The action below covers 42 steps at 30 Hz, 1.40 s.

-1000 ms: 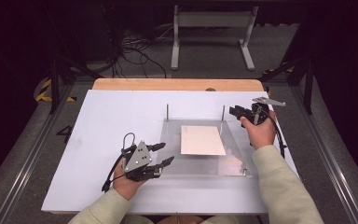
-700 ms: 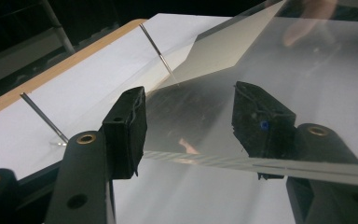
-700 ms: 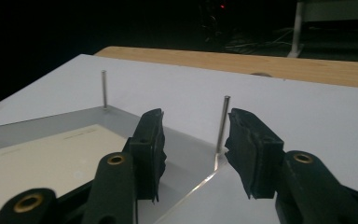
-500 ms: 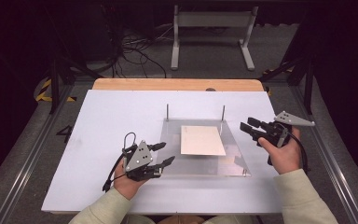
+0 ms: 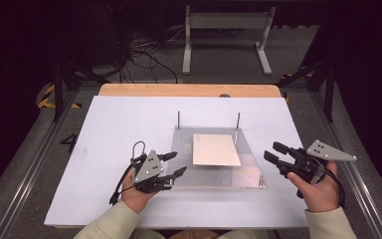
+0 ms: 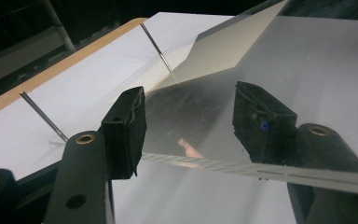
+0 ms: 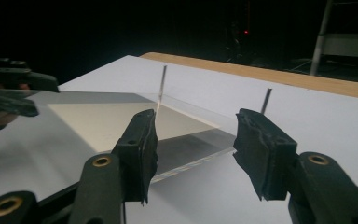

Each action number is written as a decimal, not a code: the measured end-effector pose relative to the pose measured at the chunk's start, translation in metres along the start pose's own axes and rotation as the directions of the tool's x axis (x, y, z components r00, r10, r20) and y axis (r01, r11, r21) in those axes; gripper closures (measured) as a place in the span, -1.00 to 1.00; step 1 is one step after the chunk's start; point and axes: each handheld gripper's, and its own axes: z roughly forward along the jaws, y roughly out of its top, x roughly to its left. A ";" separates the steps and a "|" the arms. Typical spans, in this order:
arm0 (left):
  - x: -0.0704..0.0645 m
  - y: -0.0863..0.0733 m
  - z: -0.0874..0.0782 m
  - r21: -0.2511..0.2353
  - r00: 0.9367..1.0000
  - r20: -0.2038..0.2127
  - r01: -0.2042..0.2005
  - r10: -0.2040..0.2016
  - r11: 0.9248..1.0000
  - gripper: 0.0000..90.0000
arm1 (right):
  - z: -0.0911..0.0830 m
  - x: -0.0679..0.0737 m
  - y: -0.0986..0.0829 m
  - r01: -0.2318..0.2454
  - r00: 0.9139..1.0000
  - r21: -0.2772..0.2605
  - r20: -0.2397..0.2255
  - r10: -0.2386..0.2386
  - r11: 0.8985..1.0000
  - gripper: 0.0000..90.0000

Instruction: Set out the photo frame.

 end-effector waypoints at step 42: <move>0.000 -0.001 0.000 -0.001 1.000 0.007 0.007 -0.007 1.000 -0.05 | 0.026 0.039 -0.031 0.344 0.921 -0.030 -0.182 -0.344 0.938 -0.37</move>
